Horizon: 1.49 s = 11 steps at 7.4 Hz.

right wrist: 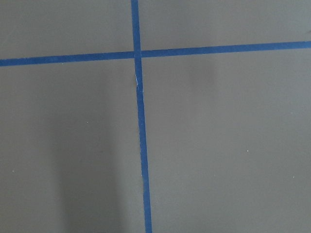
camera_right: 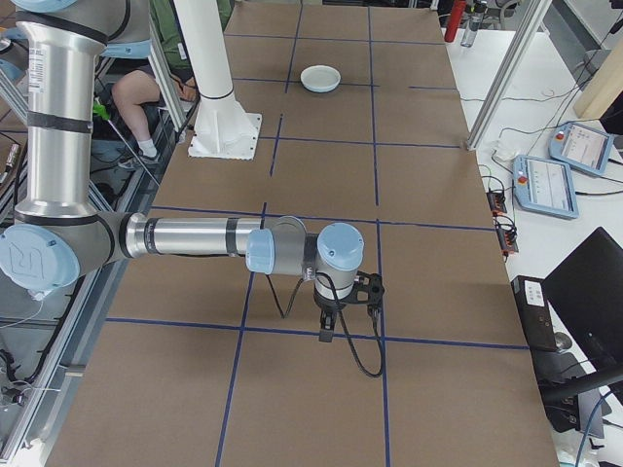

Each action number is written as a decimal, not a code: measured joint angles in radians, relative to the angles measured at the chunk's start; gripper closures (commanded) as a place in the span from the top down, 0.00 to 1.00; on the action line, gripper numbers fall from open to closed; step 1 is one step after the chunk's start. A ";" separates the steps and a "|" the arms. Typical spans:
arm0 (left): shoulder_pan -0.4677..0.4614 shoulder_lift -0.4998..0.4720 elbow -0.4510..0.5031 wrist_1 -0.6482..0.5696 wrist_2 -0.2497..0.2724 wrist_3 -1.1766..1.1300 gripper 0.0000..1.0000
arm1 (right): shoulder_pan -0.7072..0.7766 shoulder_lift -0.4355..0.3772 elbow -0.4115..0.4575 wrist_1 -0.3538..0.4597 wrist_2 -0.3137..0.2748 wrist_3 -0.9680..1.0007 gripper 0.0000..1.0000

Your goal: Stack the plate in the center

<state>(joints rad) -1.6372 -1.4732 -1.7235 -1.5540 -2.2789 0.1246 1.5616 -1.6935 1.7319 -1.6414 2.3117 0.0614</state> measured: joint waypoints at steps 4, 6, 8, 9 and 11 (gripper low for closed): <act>-0.019 0.009 0.001 -0.004 0.001 -0.002 1.00 | 0.000 0.000 0.000 0.000 0.000 0.000 1.00; -0.018 0.009 -0.002 -0.002 0.000 0.000 1.00 | 0.000 0.000 0.000 0.000 0.000 0.000 1.00; -0.017 0.010 -0.002 0.000 -0.001 0.002 1.00 | 0.000 0.000 0.000 0.000 0.000 0.000 1.00; -0.016 0.010 -0.001 0.000 -0.001 0.002 1.00 | 0.000 0.000 0.000 0.000 0.000 0.000 1.00; -0.016 0.012 -0.003 0.000 0.000 0.003 1.00 | 0.000 0.000 0.000 0.000 0.000 0.000 1.00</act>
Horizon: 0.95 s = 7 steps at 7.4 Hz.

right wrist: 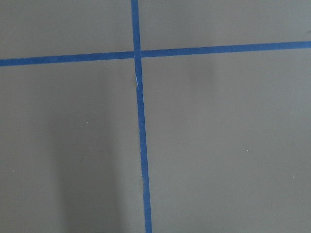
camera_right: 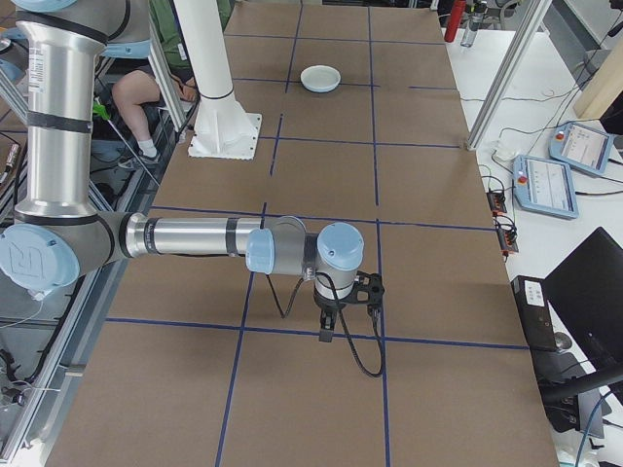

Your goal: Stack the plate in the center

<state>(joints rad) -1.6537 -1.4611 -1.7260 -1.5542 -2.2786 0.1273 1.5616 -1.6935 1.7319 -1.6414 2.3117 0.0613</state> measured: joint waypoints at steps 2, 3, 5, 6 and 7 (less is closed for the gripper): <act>0.000 0.005 -0.003 -0.001 0.000 0.001 1.00 | 0.000 0.000 0.000 0.000 0.000 0.000 1.00; 0.000 0.008 -0.004 -0.001 0.000 0.001 1.00 | 0.000 0.000 0.000 0.000 0.000 0.000 1.00; 0.000 0.013 -0.004 -0.002 -0.001 0.001 1.00 | 0.000 0.000 0.000 0.000 0.000 0.000 1.00; 0.000 0.014 -0.004 -0.003 -0.001 0.002 1.00 | 0.000 0.000 0.000 0.000 0.000 0.000 1.00; 0.000 0.015 -0.004 -0.002 -0.001 0.002 1.00 | 0.000 0.000 0.000 0.000 0.000 0.000 1.00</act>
